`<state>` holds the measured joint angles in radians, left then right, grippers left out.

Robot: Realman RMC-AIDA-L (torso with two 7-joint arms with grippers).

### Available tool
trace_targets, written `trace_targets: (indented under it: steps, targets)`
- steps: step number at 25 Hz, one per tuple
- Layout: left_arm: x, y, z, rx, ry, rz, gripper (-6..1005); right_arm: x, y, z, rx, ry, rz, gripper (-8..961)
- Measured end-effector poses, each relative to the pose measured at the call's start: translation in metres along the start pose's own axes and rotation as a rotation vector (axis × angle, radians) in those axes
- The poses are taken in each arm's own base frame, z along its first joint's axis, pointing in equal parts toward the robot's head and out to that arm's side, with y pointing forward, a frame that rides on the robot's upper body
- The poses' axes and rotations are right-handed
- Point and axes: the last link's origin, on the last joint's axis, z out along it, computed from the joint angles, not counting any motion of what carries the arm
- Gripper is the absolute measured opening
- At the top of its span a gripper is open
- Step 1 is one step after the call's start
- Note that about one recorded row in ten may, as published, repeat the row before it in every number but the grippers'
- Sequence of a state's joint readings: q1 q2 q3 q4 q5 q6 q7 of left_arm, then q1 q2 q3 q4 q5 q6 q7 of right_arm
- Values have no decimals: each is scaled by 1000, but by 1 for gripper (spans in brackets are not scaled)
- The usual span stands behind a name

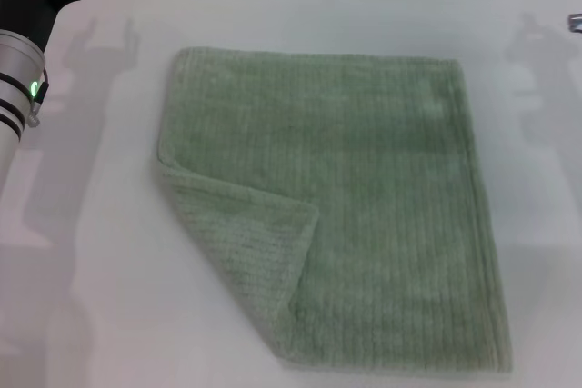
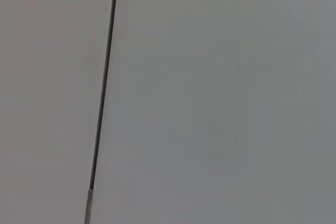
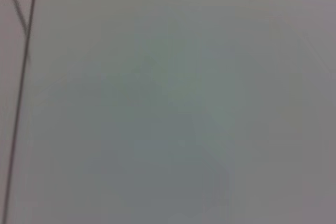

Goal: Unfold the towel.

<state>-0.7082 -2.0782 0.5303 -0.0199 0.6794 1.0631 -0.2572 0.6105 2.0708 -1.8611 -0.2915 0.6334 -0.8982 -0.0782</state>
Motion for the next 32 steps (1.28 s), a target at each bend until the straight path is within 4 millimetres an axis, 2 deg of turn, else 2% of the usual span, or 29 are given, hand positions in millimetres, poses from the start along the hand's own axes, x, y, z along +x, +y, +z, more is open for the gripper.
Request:
trace_targets:
  steps: [1,6,11,17,27,32]
  targets:
    - [0,0,0,0,0,1,533,0,3,1,-9,10,8,127]
    - [1,-1,1,0,3,8,532,0,20,14,-65,124,51,-5]
    - [2,-2,2,1,6,12,531,-8,29,29,-105,267,89,-2]
    - [6,-4,4,2,16,21,530,-33,32,40,-139,392,90,-1]
    - [10,-5,7,1,28,30,528,-67,56,37,-272,577,28,-1]
    - [11,-4,8,-2,33,30,527,-78,68,33,-332,695,-48,-1]
